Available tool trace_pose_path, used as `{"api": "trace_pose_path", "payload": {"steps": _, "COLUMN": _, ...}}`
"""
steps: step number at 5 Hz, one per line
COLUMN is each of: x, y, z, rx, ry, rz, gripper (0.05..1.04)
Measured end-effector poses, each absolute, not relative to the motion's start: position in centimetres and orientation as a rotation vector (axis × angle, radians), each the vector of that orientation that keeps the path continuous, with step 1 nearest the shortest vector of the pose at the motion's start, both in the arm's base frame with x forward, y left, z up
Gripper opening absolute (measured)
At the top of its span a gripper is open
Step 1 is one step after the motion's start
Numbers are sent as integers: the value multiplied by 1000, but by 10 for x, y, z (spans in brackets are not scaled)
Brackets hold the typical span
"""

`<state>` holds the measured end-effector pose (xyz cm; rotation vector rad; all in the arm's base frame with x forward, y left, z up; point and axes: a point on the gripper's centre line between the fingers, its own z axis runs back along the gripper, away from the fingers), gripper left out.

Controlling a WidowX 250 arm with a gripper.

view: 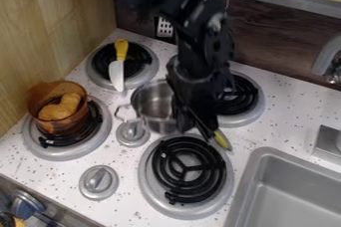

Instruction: Transfered the pot from the upper right to the lower right of the burner

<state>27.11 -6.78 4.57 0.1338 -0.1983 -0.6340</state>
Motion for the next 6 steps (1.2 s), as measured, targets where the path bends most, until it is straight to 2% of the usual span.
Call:
{"api": "trace_pose_path", "payload": {"steps": 1, "x": 261, "y": -69, "z": 36, "rx": 54, "ry": -167, "rz": -598, "gripper": 68}}
{"api": "trace_pose_path", "payload": {"steps": 2, "x": 251, "y": -77, "z": 19, "rx": 24, "ry": -164, "rz": -632, "gripper": 68}}
{"api": "trace_pose_path", "payload": {"steps": 3, "x": 240, "y": -94, "z": 9, "rx": 25, "ry": -177, "rz": -597, "gripper": 68}}
{"api": "trace_pose_path", "payload": {"steps": 4, "x": 242, "y": -101, "z": -3, "rx": 17, "ry": -170, "rz": -588, "gripper": 68}}
{"api": "trace_pose_path", "payload": {"steps": 6, "x": 245, "y": -108, "z": -11, "rx": 12, "ry": -185, "rz": -569, "gripper": 68}}
